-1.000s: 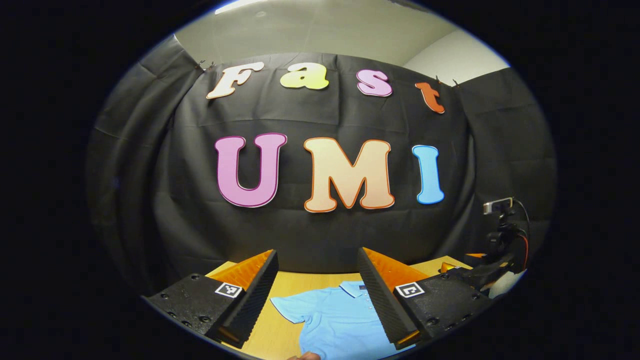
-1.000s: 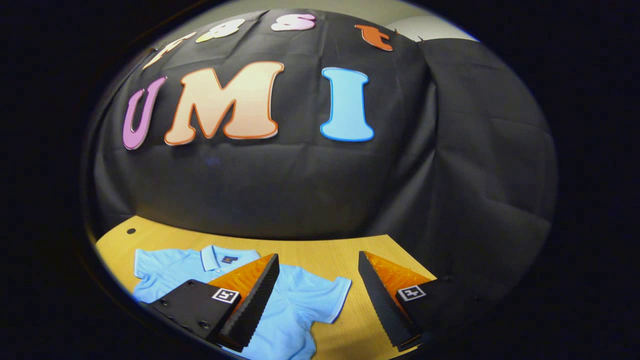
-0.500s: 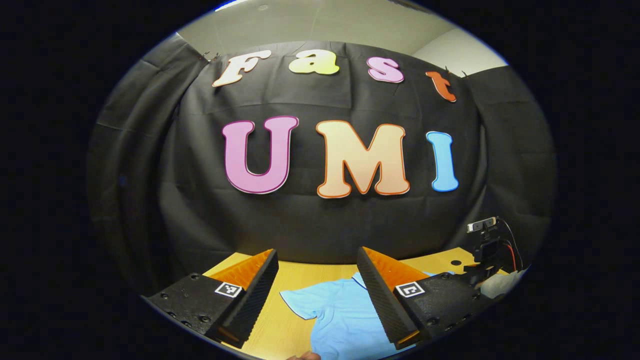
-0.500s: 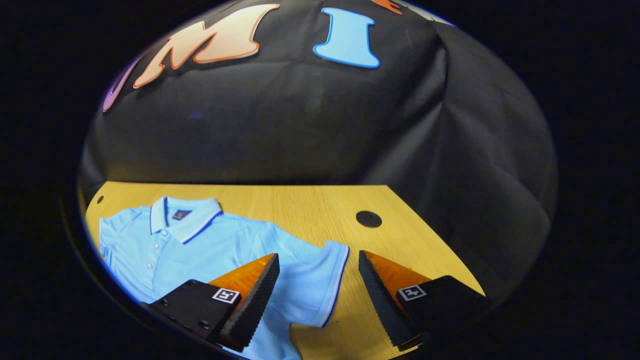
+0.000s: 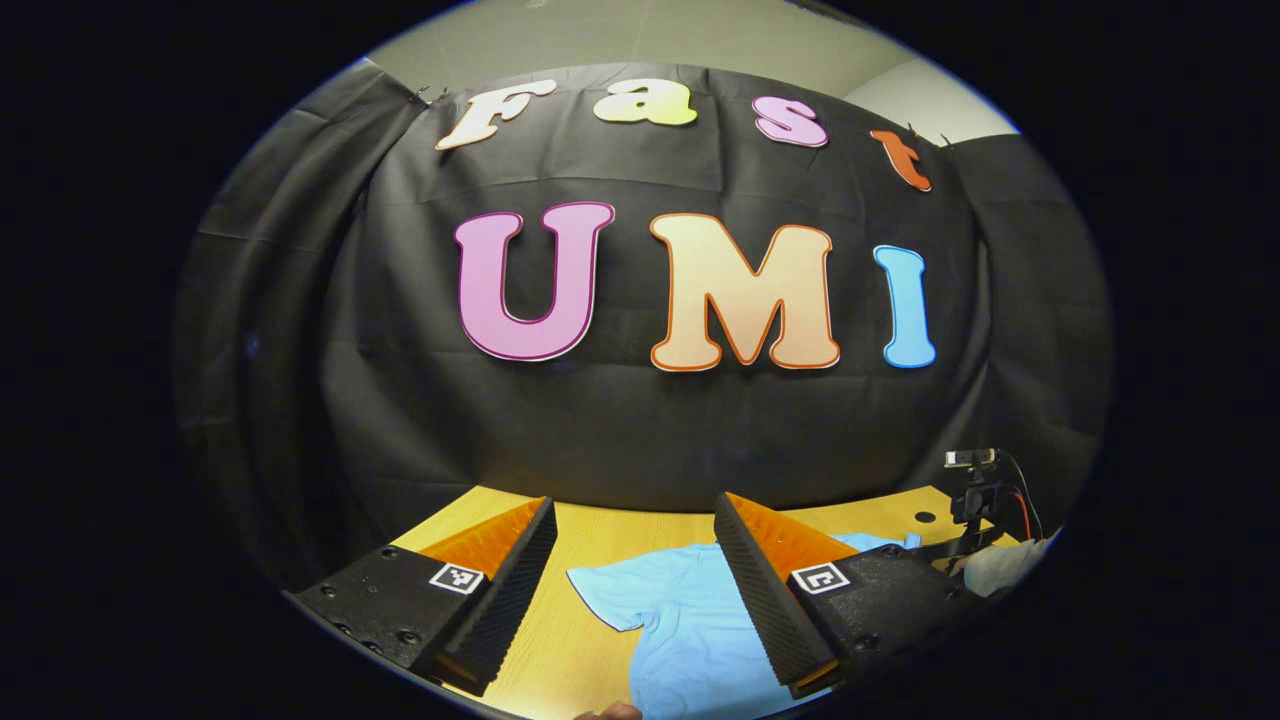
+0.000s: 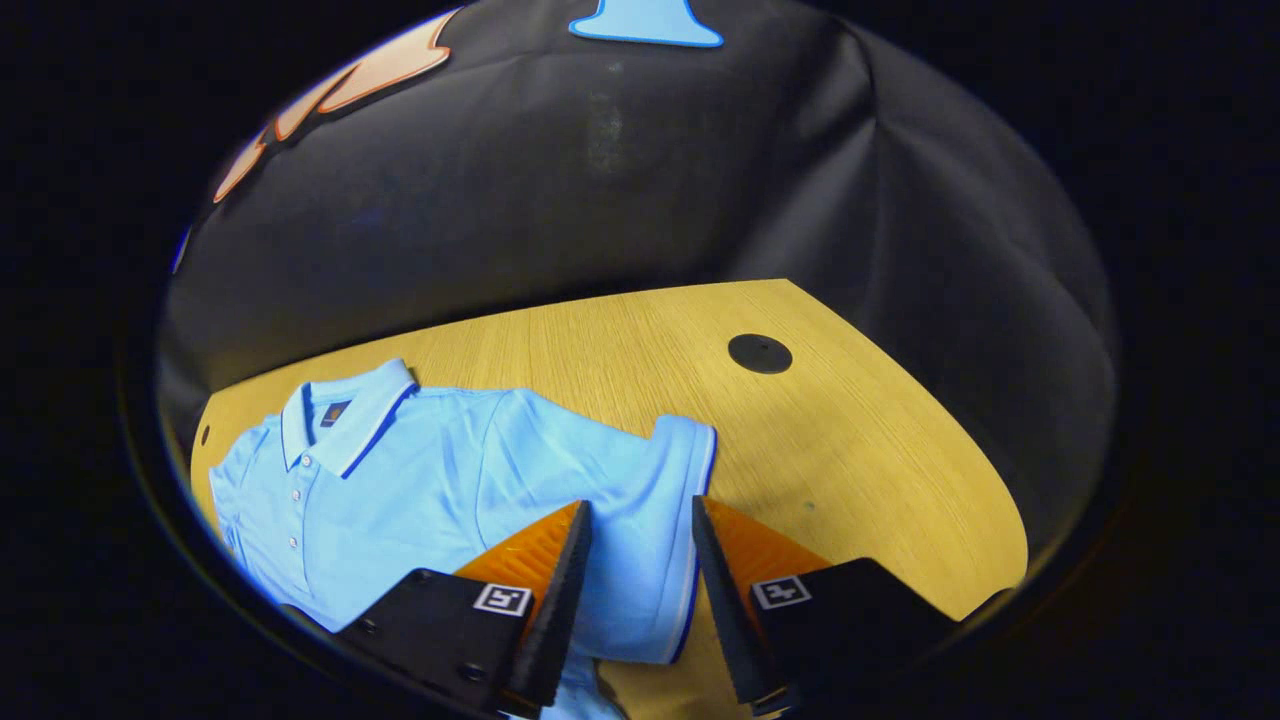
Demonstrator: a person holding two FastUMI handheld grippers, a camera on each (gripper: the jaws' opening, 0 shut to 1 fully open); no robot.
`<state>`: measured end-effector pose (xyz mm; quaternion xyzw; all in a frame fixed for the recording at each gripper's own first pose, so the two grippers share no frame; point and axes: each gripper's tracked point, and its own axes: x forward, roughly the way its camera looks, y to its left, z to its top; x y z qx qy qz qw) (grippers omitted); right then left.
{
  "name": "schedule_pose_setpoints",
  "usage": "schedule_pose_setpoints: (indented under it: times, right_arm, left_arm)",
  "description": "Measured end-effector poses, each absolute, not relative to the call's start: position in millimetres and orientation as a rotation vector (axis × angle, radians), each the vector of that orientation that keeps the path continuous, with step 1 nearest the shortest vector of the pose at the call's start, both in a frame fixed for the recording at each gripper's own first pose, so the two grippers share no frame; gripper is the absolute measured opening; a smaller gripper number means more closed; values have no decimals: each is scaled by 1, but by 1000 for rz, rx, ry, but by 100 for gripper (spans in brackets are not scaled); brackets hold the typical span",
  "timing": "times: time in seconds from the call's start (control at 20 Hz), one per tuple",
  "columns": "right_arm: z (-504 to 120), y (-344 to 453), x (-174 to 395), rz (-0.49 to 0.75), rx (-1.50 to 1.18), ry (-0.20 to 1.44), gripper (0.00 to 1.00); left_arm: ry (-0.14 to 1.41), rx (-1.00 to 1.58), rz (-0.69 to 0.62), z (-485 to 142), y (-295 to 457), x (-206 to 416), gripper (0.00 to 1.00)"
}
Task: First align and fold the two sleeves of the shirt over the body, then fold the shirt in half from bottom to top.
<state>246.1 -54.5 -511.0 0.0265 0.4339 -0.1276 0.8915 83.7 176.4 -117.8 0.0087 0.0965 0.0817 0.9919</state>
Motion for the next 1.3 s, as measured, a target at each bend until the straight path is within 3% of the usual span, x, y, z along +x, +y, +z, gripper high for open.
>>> schedule_pose_setpoints:
  times: [0.05, 0.1, 0.15, 0.2, 0.25, 0.6, 0.95, 1.0, 1.2, 1.3]
  right_arm:
    - [-510, -52, 246, -255, 46, 893, 58]
    - [-509, -50, 247, -248, 32, 885, 34]
    - [-509, -50, 247, -248, 14, 878, 26]
    - [-508, -47, 248, -245, 6, 873, 11]
    - [-506, -42, 248, -231, 17, 869, 5]
    - [-459, 11, 266, -115, 111, 763, 4]
    - [-470, 81, 257, 56, 38, 782, 5]
    - [-470, 84, 255, 62, 29, 780, 15]
    - [-446, 78, 253, 87, -17, 741, 89]
    - [-424, 73, 252, 93, -30, 707, 100]
  left_arm:
    - [197, 14, 167, -119, 178, 84, 95]
    - [200, 10, 170, -121, 179, 83, 95]
    - [205, 7, 174, -122, 181, 82, 95]
    - [212, 7, 178, -124, 182, 80, 95]
    - [215, 6, 183, -126, 184, 81, 95]
    - [209, 3, 198, -126, 188, 81, 95]
    - [218, 19, 214, -129, 194, 80, 95]
    - [223, 15, 213, -131, 193, 80, 95]
    - [240, -9, 200, -142, 187, 89, 95]
    - [244, -20, 200, -147, 188, 97, 95]
